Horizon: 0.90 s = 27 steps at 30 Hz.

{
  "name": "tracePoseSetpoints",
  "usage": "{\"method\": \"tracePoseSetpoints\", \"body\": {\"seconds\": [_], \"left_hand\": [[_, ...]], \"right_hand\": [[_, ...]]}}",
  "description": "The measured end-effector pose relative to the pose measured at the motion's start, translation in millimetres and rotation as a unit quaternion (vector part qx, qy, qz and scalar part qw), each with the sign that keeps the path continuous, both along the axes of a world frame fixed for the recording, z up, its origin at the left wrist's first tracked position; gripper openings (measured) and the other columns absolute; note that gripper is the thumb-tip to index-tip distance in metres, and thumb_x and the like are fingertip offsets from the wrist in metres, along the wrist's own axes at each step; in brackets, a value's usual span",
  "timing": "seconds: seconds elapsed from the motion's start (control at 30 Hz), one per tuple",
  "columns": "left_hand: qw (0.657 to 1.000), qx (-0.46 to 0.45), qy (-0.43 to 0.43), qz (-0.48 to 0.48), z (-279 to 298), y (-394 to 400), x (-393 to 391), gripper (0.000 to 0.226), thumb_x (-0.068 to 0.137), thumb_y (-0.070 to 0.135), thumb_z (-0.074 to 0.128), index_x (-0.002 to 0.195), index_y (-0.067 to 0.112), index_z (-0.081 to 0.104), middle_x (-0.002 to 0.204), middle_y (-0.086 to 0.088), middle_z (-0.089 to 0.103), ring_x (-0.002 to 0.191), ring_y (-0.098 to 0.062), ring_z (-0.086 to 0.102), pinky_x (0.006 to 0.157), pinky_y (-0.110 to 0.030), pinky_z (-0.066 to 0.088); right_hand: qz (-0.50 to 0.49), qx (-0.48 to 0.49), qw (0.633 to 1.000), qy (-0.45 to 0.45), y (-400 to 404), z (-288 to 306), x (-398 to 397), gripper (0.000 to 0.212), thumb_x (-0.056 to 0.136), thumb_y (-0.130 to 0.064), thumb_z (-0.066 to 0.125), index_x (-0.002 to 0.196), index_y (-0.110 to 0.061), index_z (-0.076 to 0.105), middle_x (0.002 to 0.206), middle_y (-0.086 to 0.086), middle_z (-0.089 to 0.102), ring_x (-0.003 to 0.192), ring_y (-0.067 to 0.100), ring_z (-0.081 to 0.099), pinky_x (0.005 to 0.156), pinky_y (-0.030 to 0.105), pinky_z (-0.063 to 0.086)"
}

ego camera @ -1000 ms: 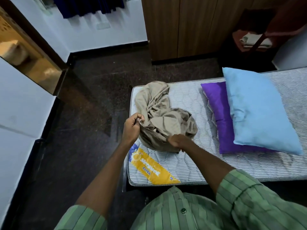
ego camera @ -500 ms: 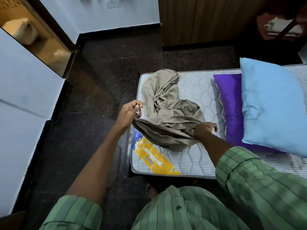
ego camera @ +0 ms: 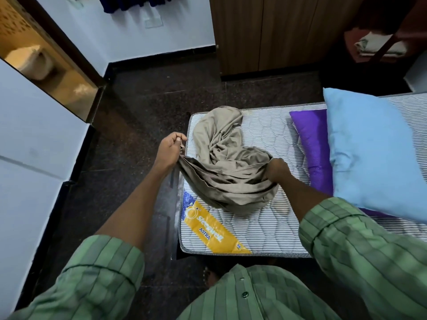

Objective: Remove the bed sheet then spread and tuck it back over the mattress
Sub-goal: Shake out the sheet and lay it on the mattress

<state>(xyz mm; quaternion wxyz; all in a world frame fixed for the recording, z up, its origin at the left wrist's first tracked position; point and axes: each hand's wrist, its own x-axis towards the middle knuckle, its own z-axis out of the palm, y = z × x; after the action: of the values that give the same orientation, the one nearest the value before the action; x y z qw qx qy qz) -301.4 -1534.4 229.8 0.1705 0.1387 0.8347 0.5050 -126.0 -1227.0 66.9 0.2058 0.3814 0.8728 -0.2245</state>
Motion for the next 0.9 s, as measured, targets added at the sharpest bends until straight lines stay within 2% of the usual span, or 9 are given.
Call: {"method": "tracePoseSetpoints", "body": {"seconds": [0.07, 0.17, 0.3, 0.4, 0.5, 0.67, 0.73, 0.8, 0.9], "left_hand": [[0.999, -0.025, 0.022, -0.018, -1, 9, -4, 0.033, 0.107, 0.006, 0.037, 0.090, 0.020, 0.062, 0.066, 0.005, 0.052, 0.053, 0.001, 0.045, 0.054, -0.014, 0.039], [0.993, -0.084, 0.072, -0.047, 1, 24, -9, 0.029, 0.107, 0.012, 0.041, 0.094, 0.022, 0.065, 0.076, -0.006, 0.059, 0.065, -0.011, 0.051, 0.062, -0.016, 0.044], [0.968, -0.184, 0.115, -0.122, 21, 53, -12, 0.016, 0.105, 0.031, 0.051, 0.107, 0.018, 0.060, 0.097, -0.009, 0.069, 0.086, -0.023, 0.062, 0.078, -0.037, 0.046], [0.928, -0.257, 0.128, -0.236, 48, 81, -20, 0.045, 0.090, 0.045, 0.074, 0.115, 0.019, 0.047, 0.103, -0.010, 0.064, 0.093, -0.026, 0.062, 0.077, -0.038, 0.047], [0.860, -0.334, 0.169, -0.347, 85, 121, -29, 0.087, 0.059, 0.062, 0.091, 0.117, 0.028, 0.035, 0.116, -0.008, 0.059, 0.103, -0.025, 0.059, 0.086, -0.046, 0.053], [0.771, -0.407, 0.286, -0.397, 171, 197, -28, 0.121, 0.013, 0.071, 0.088, 0.115, 0.037, 0.033, 0.113, -0.001, 0.056, 0.102, -0.024, 0.055, 0.088, -0.041, 0.054], [0.741, -0.416, 0.346, -0.398, 208, 219, -26, 0.109, 0.024, 0.063, 0.093, 0.112, 0.035, 0.035, 0.110, -0.003, 0.058, 0.098, -0.025, 0.056, 0.086, -0.042, 0.054], [0.731, -0.400, 0.389, -0.393, 246, 228, -12, 0.080, 0.053, 0.037, 0.095, 0.109, 0.032, 0.039, 0.110, -0.004, 0.061, 0.096, -0.026, 0.060, 0.084, -0.043, 0.055], [0.720, -0.349, 0.467, -0.375, 300, 227, 14, 0.042, 0.082, 0.021, 0.076, 0.114, 0.023, 0.049, 0.113, -0.004, 0.063, 0.098, -0.028, 0.062, 0.075, -0.034, 0.046]], "right_hand": [[-0.033, -0.013, 0.999, 0.038, -7, 35, -7, 0.058, 0.073, -0.041, 0.058, 0.115, -0.003, 0.070, 0.123, 0.019, 0.066, 0.117, 0.038, 0.064, 0.090, 0.038, 0.054], [-0.076, -0.014, 0.992, 0.096, -8, 62, -18, 0.035, 0.083, -0.025, 0.059, 0.103, -0.001, 0.074, 0.112, 0.019, 0.072, 0.107, 0.037, 0.068, 0.084, 0.034, 0.054], [0.019, 0.060, 0.988, 0.140, 0, 106, -31, 0.024, 0.087, -0.012, 0.061, 0.106, -0.014, 0.076, 0.121, 0.013, 0.059, 0.105, 0.038, 0.066, 0.088, 0.040, 0.056], [0.096, 0.123, 0.974, 0.162, 10, 148, -47, 0.025, 0.089, -0.009, 0.059, 0.110, -0.014, 0.072, 0.120, 0.012, 0.055, 0.107, 0.040, 0.065, 0.089, 0.042, 0.054], [0.138, 0.168, 0.959, 0.180, 17, 200, -62, 0.028, 0.091, -0.008, 0.056, 0.114, -0.014, 0.070, 0.121, 0.013, 0.057, 0.110, 0.042, 0.063, 0.089, 0.045, 0.052], [0.136, 0.237, 0.937, 0.218, 31, 292, -70, 0.029, 0.091, -0.009, 0.058, 0.116, -0.015, 0.069, 0.122, 0.012, 0.065, 0.111, 0.039, 0.066, 0.089, 0.044, 0.055], [0.124, 0.272, 0.923, 0.241, 37, 331, -62, 0.025, 0.091, -0.008, 0.058, 0.113, -0.013, 0.069, 0.119, 0.012, 0.065, 0.109, 0.039, 0.067, 0.087, 0.043, 0.055], [0.093, 0.302, 0.911, 0.264, 44, 366, -49, 0.023, 0.089, -0.008, 0.058, 0.109, -0.013, 0.068, 0.117, 0.011, 0.065, 0.107, 0.039, 0.067, 0.086, 0.043, 0.055], [0.023, 0.342, 0.892, 0.297, 49, 417, -18, 0.028, 0.087, -0.005, 0.057, 0.109, -0.016, 0.071, 0.117, 0.010, 0.064, 0.106, 0.039, 0.067, 0.085, 0.043, 0.056]]}}
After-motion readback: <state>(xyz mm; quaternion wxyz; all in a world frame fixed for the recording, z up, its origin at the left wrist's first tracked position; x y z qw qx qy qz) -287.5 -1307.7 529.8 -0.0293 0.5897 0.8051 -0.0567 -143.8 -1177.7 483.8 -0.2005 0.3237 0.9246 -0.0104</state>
